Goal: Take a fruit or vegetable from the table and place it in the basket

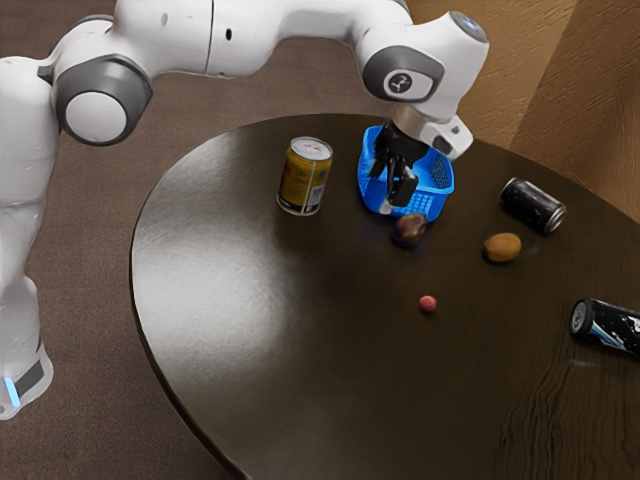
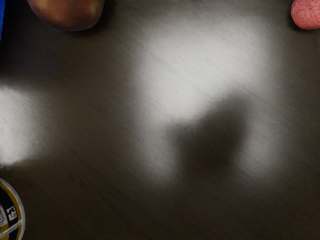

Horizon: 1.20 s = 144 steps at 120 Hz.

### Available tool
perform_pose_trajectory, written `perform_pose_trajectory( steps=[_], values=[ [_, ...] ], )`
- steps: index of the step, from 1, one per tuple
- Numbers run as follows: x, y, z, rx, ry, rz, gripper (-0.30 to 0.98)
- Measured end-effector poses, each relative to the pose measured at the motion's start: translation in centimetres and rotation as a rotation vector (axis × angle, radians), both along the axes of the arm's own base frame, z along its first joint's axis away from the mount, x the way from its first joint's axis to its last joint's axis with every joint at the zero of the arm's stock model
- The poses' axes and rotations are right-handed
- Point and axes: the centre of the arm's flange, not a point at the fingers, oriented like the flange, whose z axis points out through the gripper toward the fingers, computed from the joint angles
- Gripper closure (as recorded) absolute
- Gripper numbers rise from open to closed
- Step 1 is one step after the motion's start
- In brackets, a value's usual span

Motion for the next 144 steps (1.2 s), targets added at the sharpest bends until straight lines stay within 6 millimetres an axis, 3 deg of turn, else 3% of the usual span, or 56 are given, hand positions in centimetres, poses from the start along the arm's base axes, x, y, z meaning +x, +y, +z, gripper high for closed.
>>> perform_pose_trajectory(
  steps=[22,33,56,66,78,96,116,144],
  values=[
    [0.5,0.0,0.8,-0.002,-0.056,-0.010,0.00],
    [0.6,-2.1,2.6,-0.004,-0.105,-0.049,0.00],
    [1.1,-1.2,1.5,-0.020,-0.093,-0.055,0.00],
    [2.0,-2.8,-0.3,-0.018,-0.069,-0.109,0.00],
    [3.7,-4.6,-4.2,-0.071,-0.026,-0.197,0.00],
    [6.4,-8.9,-5.9,-0.155,-0.068,-0.351,0.00],
    [8.4,-8.8,-9.7,-0.185,-0.048,-0.394,0.00],
    [9.8,-8.7,-11.9,-0.216,-0.042,-0.428,0.00]
  ],
)
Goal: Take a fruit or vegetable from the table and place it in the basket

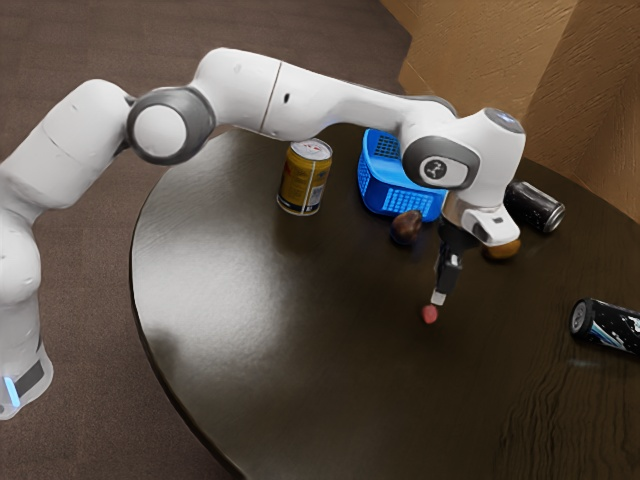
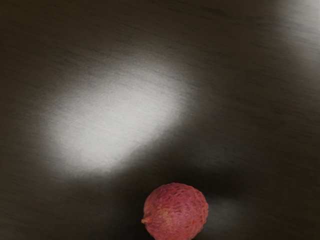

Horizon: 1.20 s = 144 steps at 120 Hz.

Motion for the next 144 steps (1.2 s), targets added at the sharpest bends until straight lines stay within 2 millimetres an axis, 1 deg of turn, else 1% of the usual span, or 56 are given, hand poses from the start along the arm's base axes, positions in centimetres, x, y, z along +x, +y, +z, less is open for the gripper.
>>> perform_pose_trajectory(
  steps=[24,34,44,71,94,117,126,144],
  values=[
    [0.2,-0.5,-1.9,-0.010,0.020,-0.028,0.00],
    [0.3,-0.4,-2.2,-0.008,0.021,-0.036,0.00],
    [0.2,-0.8,-2.3,-0.007,0.021,-0.049,0.00],
    [0.5,-0.9,-4.3,-0.018,0.046,-0.062,0.00],
    [1.0,-0.7,-4.6,-0.025,0.030,-0.065,0.00],
    [1.8,0.0,-5.6,-0.042,0.019,-0.056,0.00],
    [2.1,0.1,-5.7,-0.047,0.012,-0.055,0.00],
    [2.1,-0.8,-5.7,-0.038,0.000,-0.073,0.00]
  ],
)
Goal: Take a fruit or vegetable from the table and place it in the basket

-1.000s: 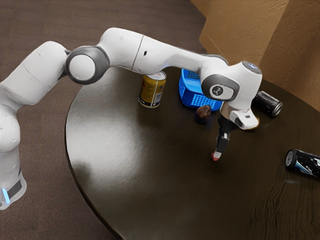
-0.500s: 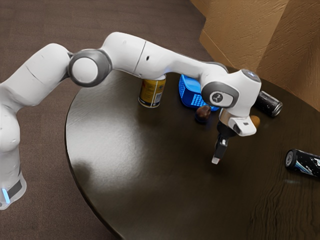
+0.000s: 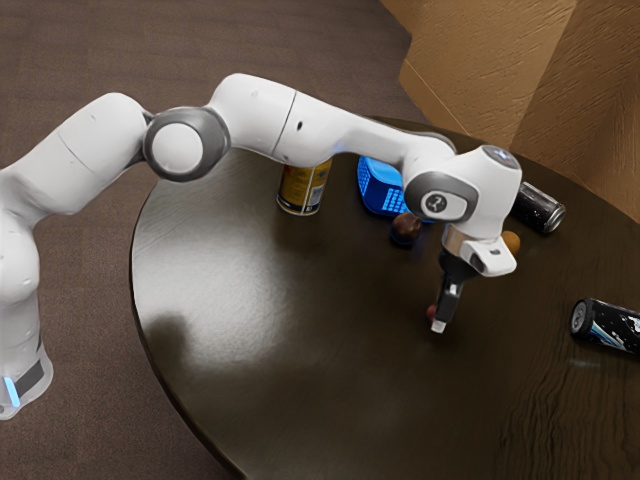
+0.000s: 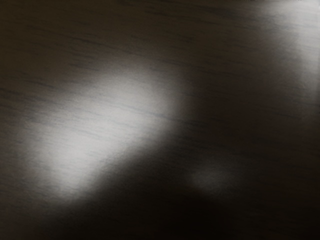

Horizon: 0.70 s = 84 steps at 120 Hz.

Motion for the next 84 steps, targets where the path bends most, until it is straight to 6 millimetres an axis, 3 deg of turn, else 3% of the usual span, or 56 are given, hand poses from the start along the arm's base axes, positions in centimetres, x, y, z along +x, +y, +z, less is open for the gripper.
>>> perform_pose_trajectory(
  steps=[14,53,65,74,84],
  values=[
    [0.0,0.0,-0.1,0.006,-0.003,-0.002,0.03],
    [0.0,0.1,0.0,0.011,-0.005,0.017,0.45],
    [0.0,0.1,0.1,0.014,-0.008,0.023,0.48],
    [-0.1,0.3,1.0,0.019,-0.019,0.028,0.48],
    [-0.7,0.3,3.9,0.035,-0.055,0.032,0.49]
  ],
)
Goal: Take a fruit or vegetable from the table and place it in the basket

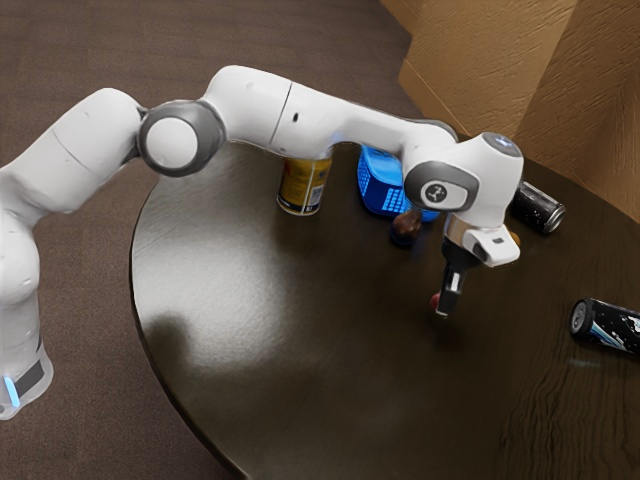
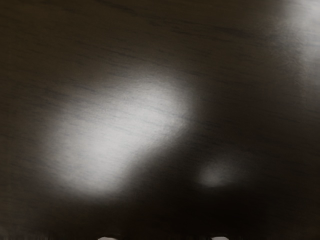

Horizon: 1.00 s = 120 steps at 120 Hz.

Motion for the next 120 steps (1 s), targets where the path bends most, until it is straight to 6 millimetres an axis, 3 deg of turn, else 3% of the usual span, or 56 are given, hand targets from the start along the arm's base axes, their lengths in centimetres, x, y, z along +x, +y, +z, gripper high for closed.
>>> perform_pose_trajectory(
  steps=[18,29,37,56,72,79,86,120],
  values=[
    [-2.5,2.0,6.9,0.066,-0.071,0.036,0.48],
    [-4.8,5.6,10.4,0.113,-0.094,0.099,0.48],
    [-6.2,9.2,12.4,0.141,-0.105,0.161,0.48],
    [-8.4,19.3,14.8,0.172,-0.093,0.330,0.49],
    [-10.7,28.5,14.9,0.180,-0.048,0.475,0.49],
    [-11.5,31.4,14.9,0.178,-0.035,0.519,0.49],
    [-11.5,32.5,14.6,0.169,-0.027,0.528,0.49],
    [-8.4,32.7,13.7,0.139,-0.053,0.469,0.49]
  ],
)
